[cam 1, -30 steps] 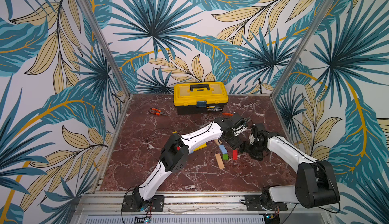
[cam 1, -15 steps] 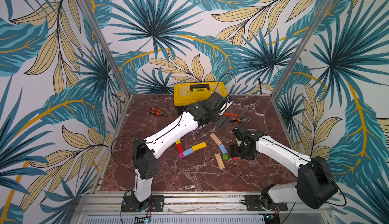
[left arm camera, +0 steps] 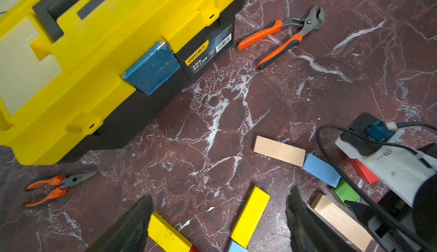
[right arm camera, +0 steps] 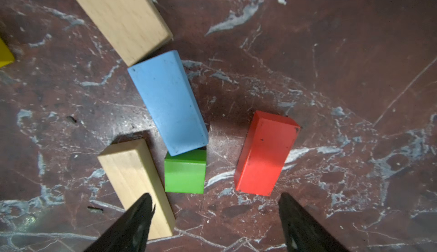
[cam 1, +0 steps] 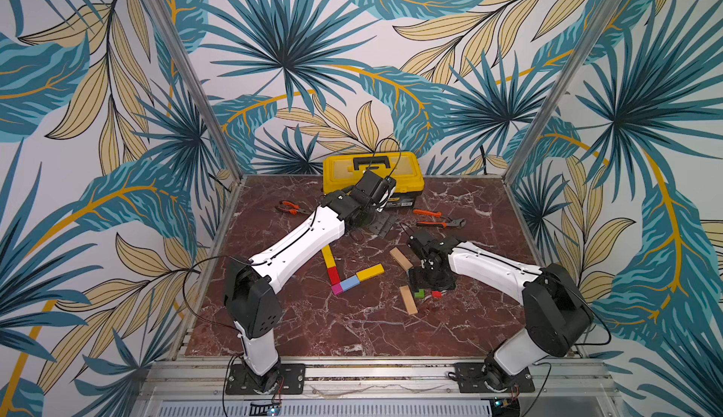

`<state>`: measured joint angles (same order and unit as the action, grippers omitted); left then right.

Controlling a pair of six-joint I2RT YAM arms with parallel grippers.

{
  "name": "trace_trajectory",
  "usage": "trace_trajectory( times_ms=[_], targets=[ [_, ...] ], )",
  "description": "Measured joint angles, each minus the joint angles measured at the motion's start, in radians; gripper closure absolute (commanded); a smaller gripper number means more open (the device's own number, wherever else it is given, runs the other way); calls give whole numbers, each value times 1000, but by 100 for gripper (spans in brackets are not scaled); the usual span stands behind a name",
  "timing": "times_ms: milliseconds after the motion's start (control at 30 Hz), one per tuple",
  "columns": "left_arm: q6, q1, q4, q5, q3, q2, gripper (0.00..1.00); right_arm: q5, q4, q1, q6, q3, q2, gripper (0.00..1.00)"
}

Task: Assemble the letter v with building blocks
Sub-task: Adjust the building block at the center of the board.

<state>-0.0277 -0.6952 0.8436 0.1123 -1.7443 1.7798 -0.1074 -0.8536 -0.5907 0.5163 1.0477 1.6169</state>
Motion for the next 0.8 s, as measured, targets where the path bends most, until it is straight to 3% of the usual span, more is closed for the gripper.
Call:
trace_trajectory(
  times_ms=[800],
  targets=[
    [-7,25,-27,-4,56,-14,9,-83,-35,-43,-1,24,106,15]
  ],
)
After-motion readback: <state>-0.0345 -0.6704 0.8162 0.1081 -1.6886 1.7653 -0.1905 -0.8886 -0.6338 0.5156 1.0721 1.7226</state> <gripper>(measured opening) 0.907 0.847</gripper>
